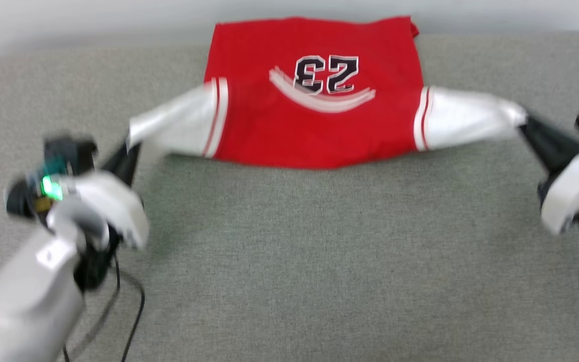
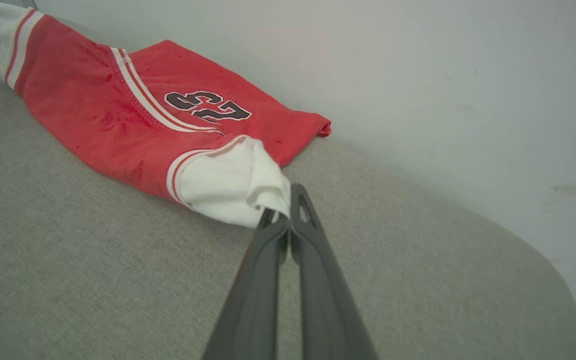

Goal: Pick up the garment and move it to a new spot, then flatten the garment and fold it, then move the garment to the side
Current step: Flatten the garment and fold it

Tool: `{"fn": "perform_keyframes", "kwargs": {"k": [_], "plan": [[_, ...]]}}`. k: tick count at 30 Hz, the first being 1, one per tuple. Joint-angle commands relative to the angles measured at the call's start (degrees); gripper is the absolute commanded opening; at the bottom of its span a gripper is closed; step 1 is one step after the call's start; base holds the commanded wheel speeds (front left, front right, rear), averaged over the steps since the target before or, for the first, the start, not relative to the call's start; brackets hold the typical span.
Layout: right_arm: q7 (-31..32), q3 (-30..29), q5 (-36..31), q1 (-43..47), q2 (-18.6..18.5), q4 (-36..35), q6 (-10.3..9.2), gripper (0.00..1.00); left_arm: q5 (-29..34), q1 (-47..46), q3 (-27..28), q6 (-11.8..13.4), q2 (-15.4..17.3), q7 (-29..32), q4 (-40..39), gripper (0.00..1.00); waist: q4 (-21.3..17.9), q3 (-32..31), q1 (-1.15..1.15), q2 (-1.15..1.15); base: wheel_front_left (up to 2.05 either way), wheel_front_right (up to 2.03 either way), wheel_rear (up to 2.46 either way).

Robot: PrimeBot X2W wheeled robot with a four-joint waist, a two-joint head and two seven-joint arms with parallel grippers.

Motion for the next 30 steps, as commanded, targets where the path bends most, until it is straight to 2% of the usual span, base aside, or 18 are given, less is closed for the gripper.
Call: {"fn": "perform_keyframes", "kwargs": {"k": [1,2,8,15,21,30], "plan": [[-0.44,-0.9,-0.16,5.29,-0.27,-1.18,-0.08,0.0,-1.49,5.69,-0.2,1.5,0.95,0.34,-2.45,0.0,-0.15,-2.8,0.01,0.0,0.0,0.0,0.0],[-0.44,-0.9,-0.16,5.29,-0.27,-1.18,-0.08,0.0,-1.49,5.69,-0.2,1.5,0.95,0.34,-2.45,0.0,-0.15,-2.8,0.01,0.0,0.0,0.0,0.0],[-0.28,-4.91,-1.34,18.36,0.68,-3.25,-0.08,0.0,-5.18,19.24,0.2,5.56,3.1,0.1,-7.58,0.0,-0.82,-6.55,0.01,0.0,0.0,0.0,0.0],[-0.1,-13.55,-2.49,33.27,1.47,-3.54,-0.08,0.0,-8.6,30.12,0.45,9.0,4.33,-0.2,-10.88,0.0,-0.76,-10.52,0.01,0.0,0.0,0.0,0.0],[0.97,-22.01,-3.36,45.21,3.2,-4.87,-0.09,0.0,-10.7,36.31,1.27,10.88,4.21,-1.34,-11.66,0.0,-0.5,-12.62,0.01,0.0,0.0,0.0,0.0],[6.28,-33.19,-6.67,59.42,6.05,-11.41,-0.1,0.0,-11.69,42.92,2.6,12.96,4.43,-2.69,-14.28,0.0,-0.14,-13.45,0.01,0.0,0.0,0.0,0.0]]}}
